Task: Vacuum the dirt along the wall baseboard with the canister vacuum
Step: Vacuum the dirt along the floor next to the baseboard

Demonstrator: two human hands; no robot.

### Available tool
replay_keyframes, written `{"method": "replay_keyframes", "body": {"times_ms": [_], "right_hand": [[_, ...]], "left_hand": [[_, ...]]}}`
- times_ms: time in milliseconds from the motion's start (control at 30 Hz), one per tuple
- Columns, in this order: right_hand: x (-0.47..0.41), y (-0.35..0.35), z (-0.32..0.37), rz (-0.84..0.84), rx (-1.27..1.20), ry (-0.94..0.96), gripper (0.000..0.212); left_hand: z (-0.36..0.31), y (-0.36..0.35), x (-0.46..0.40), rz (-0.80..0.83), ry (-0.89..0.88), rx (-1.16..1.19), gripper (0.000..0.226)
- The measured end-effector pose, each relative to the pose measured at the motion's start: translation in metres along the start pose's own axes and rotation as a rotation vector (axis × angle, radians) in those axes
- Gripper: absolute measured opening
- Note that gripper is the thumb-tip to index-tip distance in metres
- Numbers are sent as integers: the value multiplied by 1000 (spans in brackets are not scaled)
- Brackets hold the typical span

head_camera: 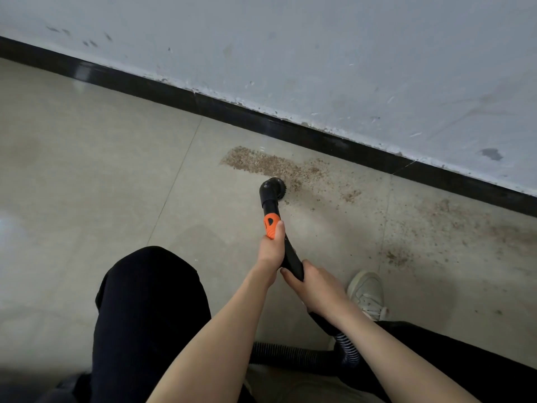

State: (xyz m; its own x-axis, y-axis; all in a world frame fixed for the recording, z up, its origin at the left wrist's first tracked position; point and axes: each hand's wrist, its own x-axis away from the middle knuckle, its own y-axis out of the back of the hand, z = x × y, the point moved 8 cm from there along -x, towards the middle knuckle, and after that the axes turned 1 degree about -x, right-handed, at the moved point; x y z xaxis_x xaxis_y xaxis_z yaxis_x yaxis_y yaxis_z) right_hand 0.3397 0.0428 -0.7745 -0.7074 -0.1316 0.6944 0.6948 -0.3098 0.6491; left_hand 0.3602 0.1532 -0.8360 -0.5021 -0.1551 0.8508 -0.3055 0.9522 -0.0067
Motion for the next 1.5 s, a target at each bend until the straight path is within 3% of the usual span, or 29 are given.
{"method": "replay_keyframes", "body": {"times_ms": [267,500,800,1500], "right_hand": [[-12,2,33,27,-21,47,52],[-36,-16,81,42,143,188,47],[-86,-9,138,40,160,249,51],[-38,7,41,16,-81,34,53]], "left_hand": [[-16,26,-11,-19,-22,49,45],[-18,85,-23,-162,-18,160,42],[-70,131,-52,-210,-39,197,42],[-43,32,-31,-57,-21,-66,45]]}}
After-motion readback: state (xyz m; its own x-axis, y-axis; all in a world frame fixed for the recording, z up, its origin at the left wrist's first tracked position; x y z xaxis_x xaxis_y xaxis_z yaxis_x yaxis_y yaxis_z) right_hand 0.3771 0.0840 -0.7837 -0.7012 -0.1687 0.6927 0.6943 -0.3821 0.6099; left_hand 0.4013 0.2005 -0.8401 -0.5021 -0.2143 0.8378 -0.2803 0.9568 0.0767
